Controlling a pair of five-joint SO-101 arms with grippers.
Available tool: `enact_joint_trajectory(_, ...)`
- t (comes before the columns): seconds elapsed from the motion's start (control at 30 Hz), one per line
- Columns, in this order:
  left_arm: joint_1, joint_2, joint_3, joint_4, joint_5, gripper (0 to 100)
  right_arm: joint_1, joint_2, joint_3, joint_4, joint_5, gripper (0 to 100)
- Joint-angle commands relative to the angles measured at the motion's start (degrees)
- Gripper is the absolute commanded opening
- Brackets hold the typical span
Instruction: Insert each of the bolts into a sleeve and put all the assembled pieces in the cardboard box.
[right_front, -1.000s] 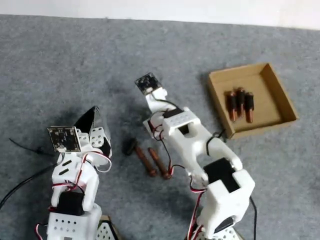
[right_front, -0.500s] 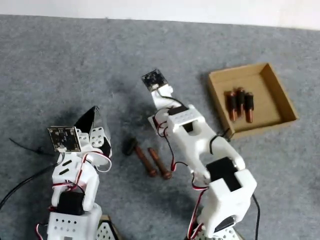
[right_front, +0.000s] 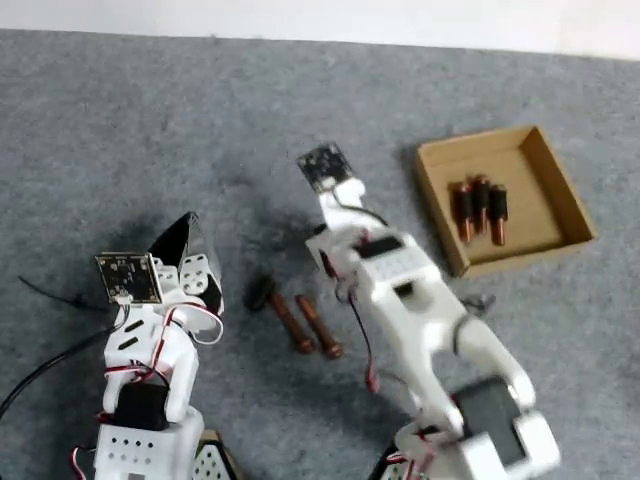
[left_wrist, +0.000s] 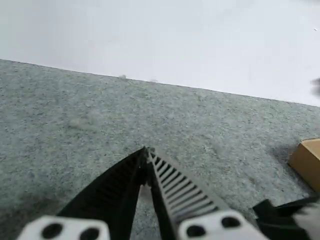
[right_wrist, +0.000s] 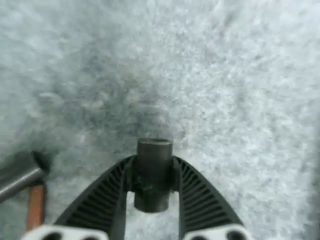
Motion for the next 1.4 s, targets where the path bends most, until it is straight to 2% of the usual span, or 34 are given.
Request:
enact_joint_trajectory(0.0,-0.4,-0.84,1.19,-0.26,-1.32,1,0.66,-15.96,10.15,-8.04,0.44,0.5)
enact_joint_trajectory(0.33,1.63,-0.84,1.19,-1.14,-1.14,1,1.01,-38.64,27.38,-10.07,0.44,0.5)
enact_joint_trajectory(0.53,6.55,-0.66,1.19,-1.05,-1.14,1,5.85,-49.54,33.19,-9.98,0.18,0.5)
enact_joint_trajectory(0.7,7.25,2.77,1.01,-0.7,-1.32,1,7.52,-57.54,38.29,-9.98,0.18,0.5)
enact_joint_trajectory(0.83,8.92,13.58,-3.91,-0.79,-3.25,1,7.52,-61.41,40.84,-9.89,0.26,0.5)
enact_joint_trajectory(1.0,9.71,36.79,-10.95,-7.21,-4.22,1,7.52,-62.37,42.77,-9.89,0.35,0.5)
enact_joint_trajectory(1.1,10.07,49.54,-17.1,-7.38,-4.22,1,7.52,-62.37,43.65,-9.89,0.35,0.5)
enact_joint_trajectory(1.17,11.82,56.22,-20.62,-7.38,-8.0,1,7.6,-62.37,43.65,-9.89,0.35,0.5)
enact_joint_trajectory(1.3,16.04,62.11,-23.52,-7.38,-29.89,1,7.6,-62.37,43.65,-9.89,0.35,0.5)
enact_joint_trajectory(1.37,17.71,61.14,-23.08,-6.86,-35.87,1,7.69,-62.37,43.65,-9.89,0.44,0.5)
